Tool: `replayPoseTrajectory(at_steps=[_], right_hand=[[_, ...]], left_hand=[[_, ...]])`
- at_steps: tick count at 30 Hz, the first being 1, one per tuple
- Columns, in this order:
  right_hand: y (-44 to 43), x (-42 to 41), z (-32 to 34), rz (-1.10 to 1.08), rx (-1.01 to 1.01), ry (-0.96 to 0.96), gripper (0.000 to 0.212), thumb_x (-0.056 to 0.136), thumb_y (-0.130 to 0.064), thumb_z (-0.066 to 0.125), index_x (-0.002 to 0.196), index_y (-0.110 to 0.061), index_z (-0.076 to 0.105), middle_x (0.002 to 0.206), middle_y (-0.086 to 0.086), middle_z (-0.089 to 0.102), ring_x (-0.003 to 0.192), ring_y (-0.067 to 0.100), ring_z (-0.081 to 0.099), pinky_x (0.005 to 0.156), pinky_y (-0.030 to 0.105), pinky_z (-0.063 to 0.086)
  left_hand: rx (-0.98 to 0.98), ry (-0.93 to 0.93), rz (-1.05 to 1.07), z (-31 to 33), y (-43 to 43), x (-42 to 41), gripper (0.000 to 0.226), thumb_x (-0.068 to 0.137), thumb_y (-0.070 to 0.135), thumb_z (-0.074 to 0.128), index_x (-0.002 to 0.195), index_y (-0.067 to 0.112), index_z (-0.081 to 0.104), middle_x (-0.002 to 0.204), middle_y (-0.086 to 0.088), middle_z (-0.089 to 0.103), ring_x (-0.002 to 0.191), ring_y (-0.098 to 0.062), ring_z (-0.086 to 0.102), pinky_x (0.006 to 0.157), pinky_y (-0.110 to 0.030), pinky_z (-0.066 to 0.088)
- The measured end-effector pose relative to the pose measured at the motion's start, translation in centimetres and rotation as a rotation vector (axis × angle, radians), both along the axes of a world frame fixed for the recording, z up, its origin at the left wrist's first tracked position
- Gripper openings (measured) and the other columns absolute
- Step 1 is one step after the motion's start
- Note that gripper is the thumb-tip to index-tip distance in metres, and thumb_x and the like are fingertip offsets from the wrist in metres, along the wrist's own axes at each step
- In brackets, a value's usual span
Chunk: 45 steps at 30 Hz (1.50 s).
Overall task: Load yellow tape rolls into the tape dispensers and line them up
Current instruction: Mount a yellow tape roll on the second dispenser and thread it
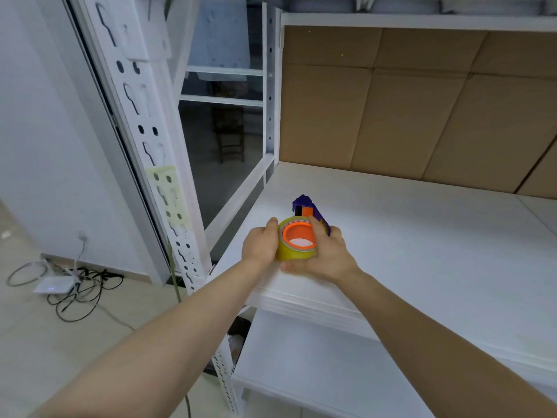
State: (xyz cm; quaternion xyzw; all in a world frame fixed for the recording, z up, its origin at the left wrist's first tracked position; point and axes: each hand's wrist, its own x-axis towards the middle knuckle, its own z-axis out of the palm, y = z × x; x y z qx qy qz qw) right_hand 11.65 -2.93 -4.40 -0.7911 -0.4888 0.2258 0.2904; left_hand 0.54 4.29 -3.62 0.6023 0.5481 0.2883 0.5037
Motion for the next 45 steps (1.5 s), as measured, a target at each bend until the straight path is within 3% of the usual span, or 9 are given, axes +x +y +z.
replayPoseTrajectory(at_steps=[4, 9, 12, 19, 25, 33, 38, 42, 45], right_hand=[[-0.3, 0.5, 0.2, -0.094, 0.188, 0.122, 0.082, 0.053, -0.049, 0.08, 0.126, -0.036, 0.045, 0.122, 0.003, 0.052, 0.11, 0.021, 0.053, 0.091, 0.033, 0.049], [-1.9, 2.0, 0.9, -0.28, 0.375, 0.886, 0.068, 0.075, -0.031, 0.074, 0.134, -0.02, 0.042, 0.125, 0.002, 0.056, 0.1, 0.021, 0.06, 0.067, 0.027, 0.053], [-2.1, 1.5, 0.4, -0.27, 0.403, 1.03, 0.055, 0.08, -0.035, 0.067, 0.128, -0.016, 0.048, 0.119, 0.01, 0.058, 0.095, 0.024, 0.061, 0.07, 0.033, 0.052], [-3.6, 1.1, 0.6, -0.125, 0.31, 0.648, 0.034, 0.087, -0.029, 0.057, 0.121, -0.032, 0.056, 0.129, -0.002, 0.05, 0.117, 0.012, 0.049, 0.092, 0.025, 0.04], [-3.8, 1.9, 0.9, -0.153, 0.418, 0.839, 0.03, 0.088, -0.021, 0.056, 0.118, -0.021, 0.061, 0.12, 0.007, 0.065, 0.11, 0.022, 0.062, 0.1, 0.041, 0.048], [-2.4, 1.8, 0.5, -0.385, 0.404, 0.836, 0.038, 0.081, -0.034, 0.066, 0.112, -0.012, 0.063, 0.111, 0.012, 0.068, 0.1, 0.028, 0.066, 0.092, 0.046, 0.053], [-2.1, 2.0, 1.0, -0.406, 0.367, 0.797, 0.028, 0.081, -0.039, 0.066, 0.08, -0.011, 0.063, 0.102, 0.016, 0.067, 0.099, 0.033, 0.065, 0.087, 0.044, 0.054], [-3.0, 2.2, 0.9, -0.264, 0.397, 0.825, 0.029, 0.087, -0.032, 0.062, 0.102, -0.006, 0.064, 0.111, 0.019, 0.067, 0.104, 0.033, 0.065, 0.094, 0.046, 0.052], [-3.9, 2.4, 0.1, -0.102, 0.421, 0.874, 0.031, 0.086, -0.005, 0.06, 0.117, -0.006, 0.06, 0.115, 0.014, 0.066, 0.105, 0.027, 0.064, 0.094, 0.039, 0.051]], left_hand=[[-0.075, -0.172, 0.003, 0.2, -0.2, -0.4, 0.042, 0.083, 0.038, 0.036, 0.078, 0.01, 0.067, 0.089, -0.011, 0.07, 0.093, -0.034, 0.064, 0.093, -0.042, 0.05], [-0.156, -0.364, -0.024, 1.8, -0.3, 0.1, 0.031, 0.088, 0.031, 0.048, 0.094, 0.005, 0.063, 0.087, -0.011, 0.065, 0.075, -0.024, 0.058, 0.07, -0.03, 0.05], [-0.295, -0.419, -0.223, 2.8, -1.8, 1.2, 0.039, 0.088, 0.037, 0.053, 0.106, 0.004, 0.065, 0.095, -0.013, 0.069, 0.087, -0.026, 0.065, 0.079, -0.033, 0.054], [-0.314, -0.585, -0.322, 1.9, -3.5, 2.5, 0.031, 0.092, 0.011, 0.053, 0.12, -0.002, 0.06, 0.119, -0.018, 0.065, 0.098, -0.027, 0.064, 0.085, -0.039, 0.054], [-0.247, -0.507, -0.393, 1.2, -4.2, 2.6, 0.036, 0.089, 0.006, 0.051, 0.124, 0.002, 0.058, 0.121, -0.024, 0.063, 0.106, -0.038, 0.061, 0.098, -0.057, 0.046], [-0.208, -0.475, -0.36, 1.4, -5.1, 3.3, 0.039, 0.084, 0.021, 0.052, 0.119, 0.005, 0.059, 0.103, -0.016, 0.066, 0.089, -0.028, 0.063, 0.083, -0.043, 0.052], [-0.199, -0.432, -0.312, 1.2, -5.1, 3.7, 0.045, 0.069, 0.029, 0.048, 0.107, 0.007, 0.062, 0.092, -0.013, 0.063, 0.083, -0.028, 0.06, 0.075, -0.038, 0.051], [-0.145, -0.393, -0.267, 1.1, -4.5, 4.0, 0.024, 0.092, 0.021, 0.038, 0.082, 0.012, 0.058, 0.087, -0.015, 0.06, 0.079, -0.028, 0.058, 0.067, -0.032, 0.048], [-0.146, -0.396, -0.234, 1.5, -4.0, 4.5, 0.03, 0.092, 0.022, 0.037, 0.094, 0.006, 0.062, 0.093, -0.02, 0.062, 0.081, -0.028, 0.058, 0.068, -0.032, 0.048]])
